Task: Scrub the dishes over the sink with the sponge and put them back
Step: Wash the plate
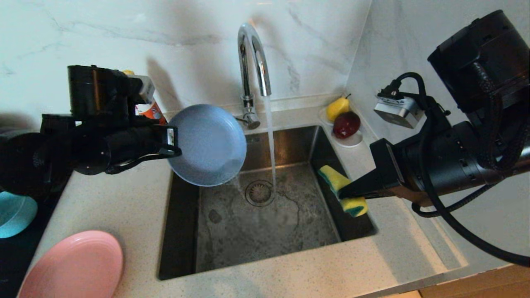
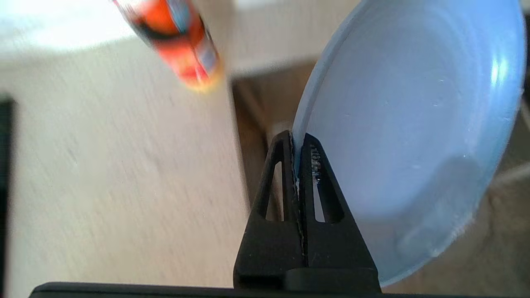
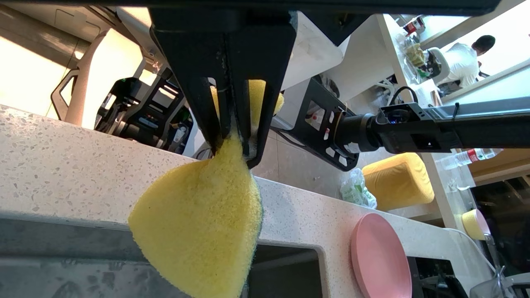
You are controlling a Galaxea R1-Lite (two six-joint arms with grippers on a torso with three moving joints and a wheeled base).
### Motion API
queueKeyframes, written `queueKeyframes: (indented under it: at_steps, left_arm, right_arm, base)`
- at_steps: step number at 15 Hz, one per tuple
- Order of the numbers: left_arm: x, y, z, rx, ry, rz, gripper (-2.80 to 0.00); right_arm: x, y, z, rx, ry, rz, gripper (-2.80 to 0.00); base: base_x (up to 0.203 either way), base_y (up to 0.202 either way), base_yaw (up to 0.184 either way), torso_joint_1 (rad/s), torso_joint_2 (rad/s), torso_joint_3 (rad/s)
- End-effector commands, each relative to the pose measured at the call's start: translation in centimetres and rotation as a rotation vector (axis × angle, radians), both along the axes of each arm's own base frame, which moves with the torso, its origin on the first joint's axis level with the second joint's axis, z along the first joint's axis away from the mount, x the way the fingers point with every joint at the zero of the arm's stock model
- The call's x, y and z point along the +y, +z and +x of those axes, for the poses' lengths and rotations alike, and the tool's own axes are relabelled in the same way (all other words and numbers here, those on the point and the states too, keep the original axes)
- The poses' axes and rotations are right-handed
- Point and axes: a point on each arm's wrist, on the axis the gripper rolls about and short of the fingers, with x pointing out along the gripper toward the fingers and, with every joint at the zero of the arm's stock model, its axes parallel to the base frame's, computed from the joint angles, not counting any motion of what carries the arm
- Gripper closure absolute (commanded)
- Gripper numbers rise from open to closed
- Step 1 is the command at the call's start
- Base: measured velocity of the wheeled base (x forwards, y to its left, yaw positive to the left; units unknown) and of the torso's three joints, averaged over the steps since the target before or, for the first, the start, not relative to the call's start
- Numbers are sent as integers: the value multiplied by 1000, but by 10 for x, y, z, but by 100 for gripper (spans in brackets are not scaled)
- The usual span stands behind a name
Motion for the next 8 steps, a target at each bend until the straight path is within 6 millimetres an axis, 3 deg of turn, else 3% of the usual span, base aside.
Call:
queueKeyframes:
  at_steps: [1,8]
  left_arm:
    - [2,1,-7,-66,-8,30,0]
    - [6,-17,-22,-24,-27,40,0]
  right_arm:
    - [1,-1,1,9,0,-2,0]
    - [0,-1,0,11,-1,-2,0]
  base:
    - [0,0,0,0,0,0]
    - [0,0,0,0,0,0]
